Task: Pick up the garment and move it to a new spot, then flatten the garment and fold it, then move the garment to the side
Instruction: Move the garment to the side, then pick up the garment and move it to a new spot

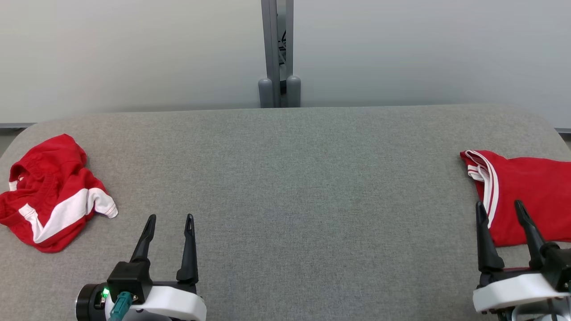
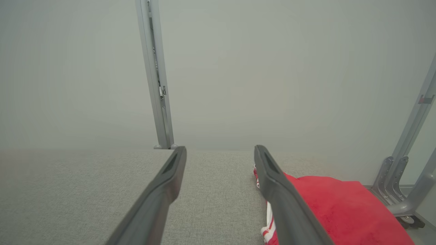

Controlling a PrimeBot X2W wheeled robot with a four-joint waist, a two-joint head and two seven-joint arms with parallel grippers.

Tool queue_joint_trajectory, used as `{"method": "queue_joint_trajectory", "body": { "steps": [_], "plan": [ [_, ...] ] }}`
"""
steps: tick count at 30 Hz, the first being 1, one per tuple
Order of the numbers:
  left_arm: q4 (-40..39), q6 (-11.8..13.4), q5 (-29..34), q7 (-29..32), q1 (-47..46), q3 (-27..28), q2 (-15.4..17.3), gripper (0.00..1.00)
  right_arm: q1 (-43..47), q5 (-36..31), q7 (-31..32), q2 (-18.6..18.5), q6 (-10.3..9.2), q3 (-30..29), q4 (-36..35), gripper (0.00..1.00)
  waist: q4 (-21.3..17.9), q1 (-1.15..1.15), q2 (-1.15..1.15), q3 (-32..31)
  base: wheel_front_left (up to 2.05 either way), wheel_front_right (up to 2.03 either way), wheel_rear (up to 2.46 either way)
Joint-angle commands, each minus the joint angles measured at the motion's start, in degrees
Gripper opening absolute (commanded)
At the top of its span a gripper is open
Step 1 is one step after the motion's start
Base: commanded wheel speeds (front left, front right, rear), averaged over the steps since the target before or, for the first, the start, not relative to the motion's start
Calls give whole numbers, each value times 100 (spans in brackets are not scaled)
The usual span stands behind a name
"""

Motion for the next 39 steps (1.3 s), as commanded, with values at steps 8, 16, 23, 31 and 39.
{"method": "queue_joint_trajectory", "body": {
  "steps": [8,16,23,31,39],
  "plan": [
    [73,93,-42,-1,75,43,20,100,209,169,-4,4,1,199,24,100,56,0,0,-52,0,0,0],
    [137,72,-68,-1,97,23,22,100,182,253,-4,-6,0,285,-22,100,110,0,0,-40,0,0,0],
    [176,50,-68,-1,22,-31,22,100,150,184,-4,-6,0,287,-16,100,151,0,0,-18,0,0,0],
    [204,36,-78,-1,12,-22,22,100,152,234,-4,-6,0,298,23,100,183,0,0,-16,0,0,0],
    [220,6,-223,-1,-24,35,23,100,120,297,-4,-5,0,260,51,100,218,0,0,2,0,0,0]
  ]
}}
